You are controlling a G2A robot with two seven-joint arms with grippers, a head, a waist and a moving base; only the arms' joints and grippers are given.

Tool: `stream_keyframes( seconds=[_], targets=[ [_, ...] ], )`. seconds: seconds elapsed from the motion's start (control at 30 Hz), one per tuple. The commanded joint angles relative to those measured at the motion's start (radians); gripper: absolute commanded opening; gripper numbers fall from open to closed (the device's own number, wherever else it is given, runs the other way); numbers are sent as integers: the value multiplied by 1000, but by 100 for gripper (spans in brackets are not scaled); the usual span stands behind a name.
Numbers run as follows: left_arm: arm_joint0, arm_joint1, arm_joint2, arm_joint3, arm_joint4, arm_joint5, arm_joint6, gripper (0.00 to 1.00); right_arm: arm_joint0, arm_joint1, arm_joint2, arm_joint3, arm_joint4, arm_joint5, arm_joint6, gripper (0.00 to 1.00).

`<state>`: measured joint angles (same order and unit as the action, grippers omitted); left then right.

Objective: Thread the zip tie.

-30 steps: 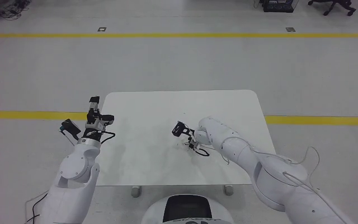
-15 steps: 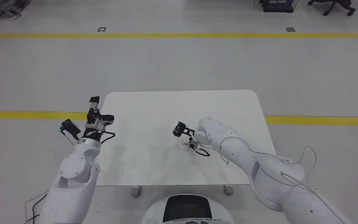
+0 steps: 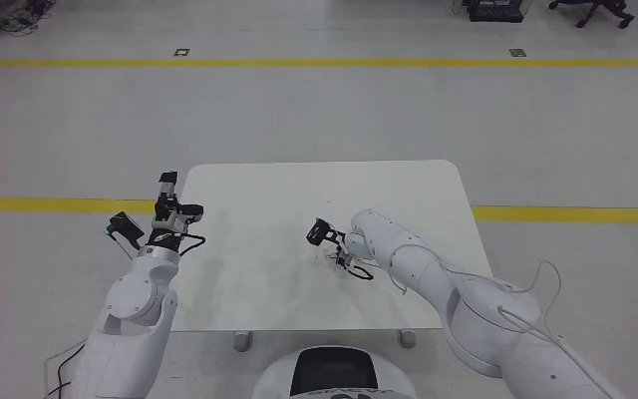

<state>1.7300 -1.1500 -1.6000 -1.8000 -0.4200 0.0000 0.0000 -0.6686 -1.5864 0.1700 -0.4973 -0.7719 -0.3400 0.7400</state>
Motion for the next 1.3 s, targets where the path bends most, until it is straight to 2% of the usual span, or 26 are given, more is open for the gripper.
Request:
stream_keyframes(
  seconds=[0.0, 0.27, 0.77, 1.27],
  targets=[
    [0, 0, 0, 0, 0, 0, 0, 100, 1, 2, 0, -1, 0, 0, -10, 12],
    [0, 0, 0, 0, 0, 0, 0, 100, -1, 11, 0, -11, -8, 0, -22, 17],
    [0, 0, 0, 0, 0, 0, 0, 100, -5, 30, 0, -46, -15, 0, -46, 19],
    [0, 0, 0, 0, 0, 0, 0, 100, -10, 53, 0, -80, 0, 0, -29, 15]
  ],
)
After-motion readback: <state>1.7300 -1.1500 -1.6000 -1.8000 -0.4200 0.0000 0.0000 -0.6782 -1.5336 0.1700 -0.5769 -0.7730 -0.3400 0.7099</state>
